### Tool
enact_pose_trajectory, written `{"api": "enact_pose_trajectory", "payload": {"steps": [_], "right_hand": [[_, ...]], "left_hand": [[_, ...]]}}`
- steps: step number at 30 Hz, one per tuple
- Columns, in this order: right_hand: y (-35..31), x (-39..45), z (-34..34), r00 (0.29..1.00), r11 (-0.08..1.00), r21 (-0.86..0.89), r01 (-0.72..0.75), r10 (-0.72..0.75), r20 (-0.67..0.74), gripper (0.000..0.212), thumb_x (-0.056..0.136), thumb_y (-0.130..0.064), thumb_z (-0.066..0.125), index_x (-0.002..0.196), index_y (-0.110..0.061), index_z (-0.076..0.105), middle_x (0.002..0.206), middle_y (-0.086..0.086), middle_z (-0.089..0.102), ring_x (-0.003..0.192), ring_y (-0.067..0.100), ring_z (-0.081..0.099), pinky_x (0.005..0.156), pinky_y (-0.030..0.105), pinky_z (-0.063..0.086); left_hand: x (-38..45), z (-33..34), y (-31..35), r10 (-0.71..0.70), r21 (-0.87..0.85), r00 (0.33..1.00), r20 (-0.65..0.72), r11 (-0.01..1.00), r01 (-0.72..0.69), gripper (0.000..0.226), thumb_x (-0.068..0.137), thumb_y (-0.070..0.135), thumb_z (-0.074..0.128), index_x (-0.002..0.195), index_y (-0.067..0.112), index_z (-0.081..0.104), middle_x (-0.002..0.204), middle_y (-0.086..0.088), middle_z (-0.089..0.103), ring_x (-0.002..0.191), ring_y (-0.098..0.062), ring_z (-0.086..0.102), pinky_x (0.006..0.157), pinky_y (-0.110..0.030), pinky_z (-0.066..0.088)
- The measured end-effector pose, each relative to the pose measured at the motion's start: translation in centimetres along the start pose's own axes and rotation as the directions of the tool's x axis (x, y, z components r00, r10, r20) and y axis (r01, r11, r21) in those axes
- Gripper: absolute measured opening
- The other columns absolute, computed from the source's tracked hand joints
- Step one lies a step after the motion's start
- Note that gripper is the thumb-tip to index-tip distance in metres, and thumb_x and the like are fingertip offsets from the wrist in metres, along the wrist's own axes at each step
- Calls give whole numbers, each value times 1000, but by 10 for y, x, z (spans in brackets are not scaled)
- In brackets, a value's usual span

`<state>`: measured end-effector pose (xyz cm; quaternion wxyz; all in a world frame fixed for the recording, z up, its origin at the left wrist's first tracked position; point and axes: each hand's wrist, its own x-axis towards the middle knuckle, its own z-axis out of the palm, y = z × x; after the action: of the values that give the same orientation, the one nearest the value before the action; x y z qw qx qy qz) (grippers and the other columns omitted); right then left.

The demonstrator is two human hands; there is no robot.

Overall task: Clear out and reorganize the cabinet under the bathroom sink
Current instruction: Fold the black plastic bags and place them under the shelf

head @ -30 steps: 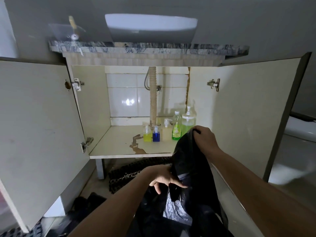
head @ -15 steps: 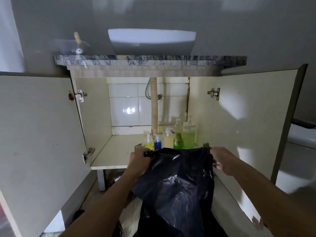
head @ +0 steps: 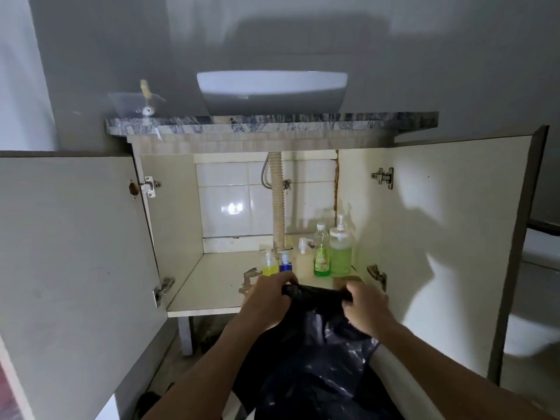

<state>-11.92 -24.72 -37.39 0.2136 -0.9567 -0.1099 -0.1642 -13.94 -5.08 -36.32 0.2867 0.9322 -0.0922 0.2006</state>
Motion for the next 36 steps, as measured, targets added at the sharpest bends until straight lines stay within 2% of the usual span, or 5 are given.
{"api": "enact_pose_trajectory", "payload": {"steps": [4, 14, 17, 27, 36], "right_hand": [[0, 10, -17, 993, 986, 141, 85, -95, 65, 35, 83, 5, 47, 66, -26, 50, 69, -12, 46, 80, 17, 51, 59, 18, 33], [15, 15, -41, 965, 977, 2, 212, -209, 156, 40, 75, 10, 44, 95, -15, 69, 73, -15, 49, 74, 7, 53, 59, 12, 33], [20, 15, -47, 951, 977, -62, 204, -183, 248, 41, 76, 10, 43, 100, -12, 68, 76, -12, 46, 85, 15, 53, 61, 13, 34], [47, 14, -57, 968, 979, -126, 160, -131, 213, 33, 73, 6, 44, 85, -14, 67, 99, 10, 67, 96, 26, 60, 73, 24, 39], [64, 56, -18, 886, 929, -353, 111, 69, 458, 26, 83, 3, 39, 95, -2, 62, 99, 15, 64, 89, 27, 60, 73, 28, 43]], "left_hand": [[-6, 12, -12, -35, -30, 999, 42, 999, 37, 10, 92, 14, 53, 102, 17, 54, 88, -13, 64, 79, -32, 62, 66, -37, 48], [-13, 1, -13, -49, 99, 884, 464, 995, 3, 45, 66, 39, 80, 105, 23, 65, 100, 1, 71, 94, -18, 64, 88, -34, 53], [-8, -2, -11, -129, 336, 898, 420, 942, -22, 30, 77, 28, 72, 101, 11, 65, 98, -10, 68, 92, -27, 65, 82, -36, 54], [-5, -5, -28, -126, 100, 857, 500, 991, 87, 28, 78, 37, 74, 95, 15, 71, 88, -4, 69, 85, -21, 64, 85, -35, 51], [33, 34, -41, -236, 280, 899, 370, 951, 135, 22, 80, 22, 70, 99, 12, 72, 89, -9, 69, 86, -26, 65, 77, -31, 51]]}}
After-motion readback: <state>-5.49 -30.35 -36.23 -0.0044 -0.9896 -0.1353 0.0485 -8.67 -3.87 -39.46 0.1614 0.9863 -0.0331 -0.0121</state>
